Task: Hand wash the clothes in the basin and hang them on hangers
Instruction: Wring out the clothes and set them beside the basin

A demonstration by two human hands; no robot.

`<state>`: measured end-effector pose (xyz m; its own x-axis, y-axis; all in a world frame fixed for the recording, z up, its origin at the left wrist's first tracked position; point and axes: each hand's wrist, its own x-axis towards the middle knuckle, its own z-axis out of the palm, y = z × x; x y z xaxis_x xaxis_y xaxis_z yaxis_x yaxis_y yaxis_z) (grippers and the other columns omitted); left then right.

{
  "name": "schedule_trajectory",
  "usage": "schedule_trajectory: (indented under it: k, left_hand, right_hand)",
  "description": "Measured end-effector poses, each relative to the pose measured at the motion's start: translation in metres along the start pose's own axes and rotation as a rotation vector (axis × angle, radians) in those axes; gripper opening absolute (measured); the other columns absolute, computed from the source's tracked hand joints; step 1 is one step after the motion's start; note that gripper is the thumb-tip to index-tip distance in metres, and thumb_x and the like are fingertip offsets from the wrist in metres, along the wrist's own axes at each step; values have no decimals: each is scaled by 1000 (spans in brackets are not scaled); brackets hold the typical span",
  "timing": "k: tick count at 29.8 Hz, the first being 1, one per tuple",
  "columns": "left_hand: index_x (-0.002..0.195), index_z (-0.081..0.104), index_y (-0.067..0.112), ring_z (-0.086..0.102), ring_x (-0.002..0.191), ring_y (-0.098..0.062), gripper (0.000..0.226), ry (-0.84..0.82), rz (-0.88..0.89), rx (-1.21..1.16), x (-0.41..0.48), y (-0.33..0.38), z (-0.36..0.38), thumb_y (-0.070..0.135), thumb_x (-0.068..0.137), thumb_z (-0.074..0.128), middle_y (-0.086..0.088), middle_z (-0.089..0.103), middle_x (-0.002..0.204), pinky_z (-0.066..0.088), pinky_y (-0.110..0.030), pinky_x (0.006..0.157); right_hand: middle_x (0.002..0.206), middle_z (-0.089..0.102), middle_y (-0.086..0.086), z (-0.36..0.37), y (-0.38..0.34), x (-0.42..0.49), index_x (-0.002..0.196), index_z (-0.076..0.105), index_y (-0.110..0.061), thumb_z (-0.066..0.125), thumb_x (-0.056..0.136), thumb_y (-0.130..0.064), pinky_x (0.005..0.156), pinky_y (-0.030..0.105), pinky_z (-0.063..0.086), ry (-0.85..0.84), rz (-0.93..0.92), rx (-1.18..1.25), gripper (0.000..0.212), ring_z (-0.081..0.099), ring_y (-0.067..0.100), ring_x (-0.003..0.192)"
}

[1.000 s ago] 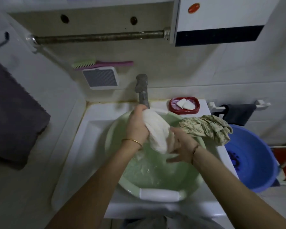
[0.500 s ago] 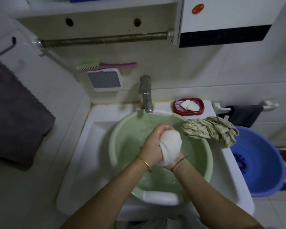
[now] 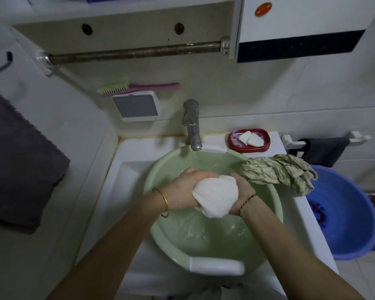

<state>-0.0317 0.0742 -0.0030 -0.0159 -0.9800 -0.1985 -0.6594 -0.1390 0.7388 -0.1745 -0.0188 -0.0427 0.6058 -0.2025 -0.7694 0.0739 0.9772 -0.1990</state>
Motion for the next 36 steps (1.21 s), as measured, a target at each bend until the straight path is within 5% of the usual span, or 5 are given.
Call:
schedule_trajectory:
  k: [9,13,17,23,36]
  left_hand:
    - [82,58,26,58,75,11,39,396,-113,-478,2,4,30,31,53,85,12,60,85,44,-7,70]
    - [97,64,9,67,85,-16,66,619,-405,-1105,16,-4,61,50,47,79,-6,70,95,55,-29,73]
    - [98,68,10,69,93,-26,76,777,-544,-1277,33,-3,73,59,41,77,-11,71,100,56,-44,85]
    - [85,59,28,62,92,-21,16,650,-660,-1330,41,7,69,43,84,56,4,63,92,52,-25,79]
    - [120,60,8,69,93,-34,63,-31,-526,-1885,18,25,48,59,83,51,-20,67,112,51,-53,84]
  right_hand:
    - [84,64,21,-2,-1,6,97,57,8,48,79,-25,59,42,58,-78,-73,-4,38,66,33,68]
    - [91,62,21,12,2,14,98,61,0,51,91,-35,83,42,50,61,-223,-150,37,61,32,83]
    - [69,51,11,25,9,14,80,54,-10,56,80,-5,60,28,44,352,-518,-221,5,51,22,61]
    - [58,35,8,38,15,3,56,38,-12,56,74,6,53,27,28,396,-878,-402,32,36,17,58]
    - [71,60,1,32,-3,-11,82,64,-6,65,77,-6,68,31,44,369,-997,-638,5,53,15,70]
